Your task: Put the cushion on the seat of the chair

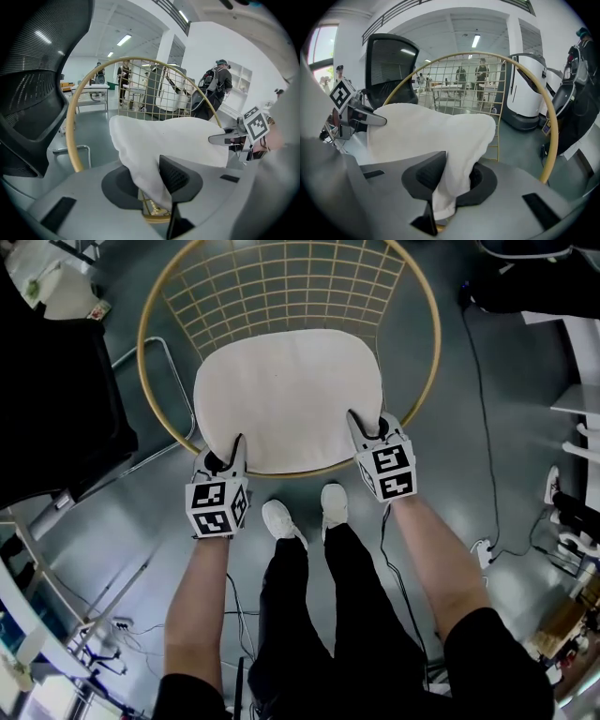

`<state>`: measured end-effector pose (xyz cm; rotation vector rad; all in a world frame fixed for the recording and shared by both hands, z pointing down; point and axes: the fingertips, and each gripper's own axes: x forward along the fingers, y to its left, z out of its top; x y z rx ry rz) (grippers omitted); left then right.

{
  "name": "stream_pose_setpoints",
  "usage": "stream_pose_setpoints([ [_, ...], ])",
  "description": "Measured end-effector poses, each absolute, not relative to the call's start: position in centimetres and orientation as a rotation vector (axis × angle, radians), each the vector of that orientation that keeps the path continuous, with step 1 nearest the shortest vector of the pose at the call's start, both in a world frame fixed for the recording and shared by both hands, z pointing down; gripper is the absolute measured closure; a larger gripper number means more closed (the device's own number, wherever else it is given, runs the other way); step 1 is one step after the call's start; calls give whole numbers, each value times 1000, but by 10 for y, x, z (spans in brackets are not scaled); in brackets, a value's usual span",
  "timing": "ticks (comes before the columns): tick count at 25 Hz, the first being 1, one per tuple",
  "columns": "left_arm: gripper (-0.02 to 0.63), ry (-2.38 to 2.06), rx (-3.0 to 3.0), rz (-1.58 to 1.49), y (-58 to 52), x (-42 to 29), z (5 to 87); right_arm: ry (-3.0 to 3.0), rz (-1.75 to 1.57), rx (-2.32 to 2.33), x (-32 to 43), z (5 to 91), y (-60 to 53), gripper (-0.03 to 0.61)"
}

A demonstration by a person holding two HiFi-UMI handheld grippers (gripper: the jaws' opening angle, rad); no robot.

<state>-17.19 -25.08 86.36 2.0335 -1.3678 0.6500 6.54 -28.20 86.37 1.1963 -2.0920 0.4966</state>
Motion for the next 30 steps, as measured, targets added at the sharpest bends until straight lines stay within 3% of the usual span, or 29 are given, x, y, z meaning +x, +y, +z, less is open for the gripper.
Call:
stream_pose_setpoints([
  [10,455,-1443,1962,726,-247,-182,869,-2012,559,1225,64,886,-281,503],
  [13,403,-1455,1939,744,-248,-188,870,-1987,560,1243,66,888,-282,505],
  [14,315,-1455,1929,759,-248,-190,872,-1982,563,1250,66,888,-282,505],
  [15,282,-1459,1920,779,-247,-192,874,-1979,570,1256,67,889,-283,505],
  [22,282,-1672,1979,862,-247,-204,853,-1956,600,1286,67,891,-286,502],
  [30,307,-1470,2098,841,-244,-157,868,-1945,586,1262,65,889,-285,448],
])
